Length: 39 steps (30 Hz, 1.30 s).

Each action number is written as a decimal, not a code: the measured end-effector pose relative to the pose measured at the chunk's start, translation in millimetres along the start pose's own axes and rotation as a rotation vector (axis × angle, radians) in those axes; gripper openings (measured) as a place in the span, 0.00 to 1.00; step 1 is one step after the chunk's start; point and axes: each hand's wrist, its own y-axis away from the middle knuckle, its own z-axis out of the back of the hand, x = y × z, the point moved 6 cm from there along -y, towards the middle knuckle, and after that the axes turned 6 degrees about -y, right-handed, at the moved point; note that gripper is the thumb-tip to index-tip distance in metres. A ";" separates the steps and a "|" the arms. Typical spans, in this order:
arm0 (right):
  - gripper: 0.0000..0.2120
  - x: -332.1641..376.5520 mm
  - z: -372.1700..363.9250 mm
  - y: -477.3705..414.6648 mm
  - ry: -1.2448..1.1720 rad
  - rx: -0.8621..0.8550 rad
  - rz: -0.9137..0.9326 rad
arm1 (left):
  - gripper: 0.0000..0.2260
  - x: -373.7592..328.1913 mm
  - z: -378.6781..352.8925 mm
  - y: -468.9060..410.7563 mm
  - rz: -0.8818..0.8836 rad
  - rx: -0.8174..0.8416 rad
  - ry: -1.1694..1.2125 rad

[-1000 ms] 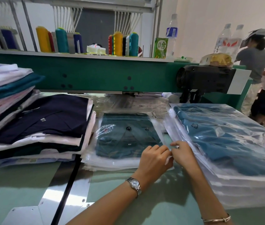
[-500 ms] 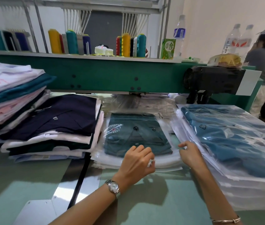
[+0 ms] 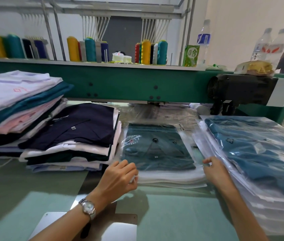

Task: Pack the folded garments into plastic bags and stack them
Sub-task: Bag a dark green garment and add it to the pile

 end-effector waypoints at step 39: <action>0.02 79.8 -49.4 -37.0 0.599 0.024 0.066 | 0.15 90.0 -101.8 -42.4 0.771 0.927 0.140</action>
